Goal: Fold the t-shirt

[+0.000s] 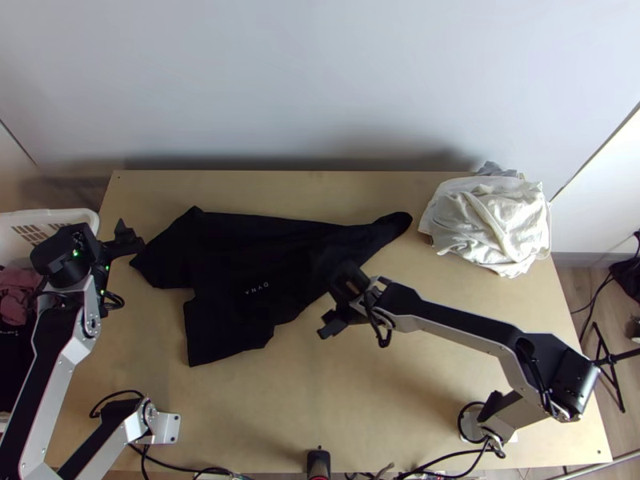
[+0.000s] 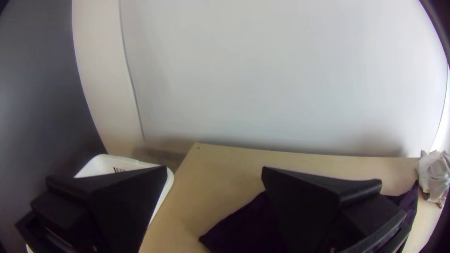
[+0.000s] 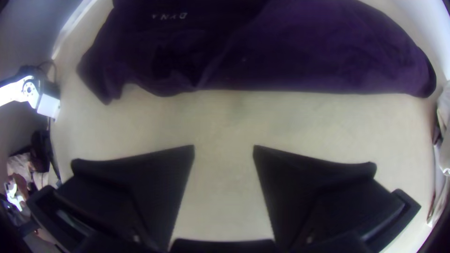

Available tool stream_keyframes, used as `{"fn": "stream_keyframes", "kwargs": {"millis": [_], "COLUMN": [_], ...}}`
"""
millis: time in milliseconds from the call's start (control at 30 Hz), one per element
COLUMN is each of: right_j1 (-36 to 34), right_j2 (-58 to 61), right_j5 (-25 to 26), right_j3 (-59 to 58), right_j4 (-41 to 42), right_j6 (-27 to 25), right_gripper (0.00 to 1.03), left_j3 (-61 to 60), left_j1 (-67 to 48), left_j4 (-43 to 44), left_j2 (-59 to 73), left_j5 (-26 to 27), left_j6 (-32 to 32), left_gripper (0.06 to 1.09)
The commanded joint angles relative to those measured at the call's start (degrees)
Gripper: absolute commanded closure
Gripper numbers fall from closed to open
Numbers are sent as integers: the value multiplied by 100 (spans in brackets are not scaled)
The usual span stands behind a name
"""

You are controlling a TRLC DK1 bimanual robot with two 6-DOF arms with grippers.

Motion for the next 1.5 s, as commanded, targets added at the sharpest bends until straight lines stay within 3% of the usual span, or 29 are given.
{"fn": "stream_keyframes", "kwargs": {"millis": [0,133,567,1033,1067,1133,1200,1467], "right_j1": [396,580,950,1213,1222,1248,1292,1275], "right_j2": [419,912,1861,2652,2704,2740,2722,2432], "right_j5": [-17,-113,-606,-623,-614,-491,-210,-166], "right_j3": [468,1022,2454,3360,3448,3509,3527,3034], "right_j4": [13,4,-329,-663,-751,-839,-699,-382], "right_j6": [325,518,940,1142,1151,1151,879,395], "right_gripper": [11,5,4,5,8,31,87,89], "left_j3": [-16,-68,-68,-174,-183,-209,-235,-323], "left_j1": [39,39,276,487,514,540,566,619], "left_j4": [33,41,24,59,50,68,129,164], "left_j2": [118,162,171,180,188,197,215,241], "left_j5": [24,24,24,24,24,15,24,24], "left_j6": [72,116,169,178,178,195,204,204], "left_gripper": [10,10,10,10,10,10,10,10]}}
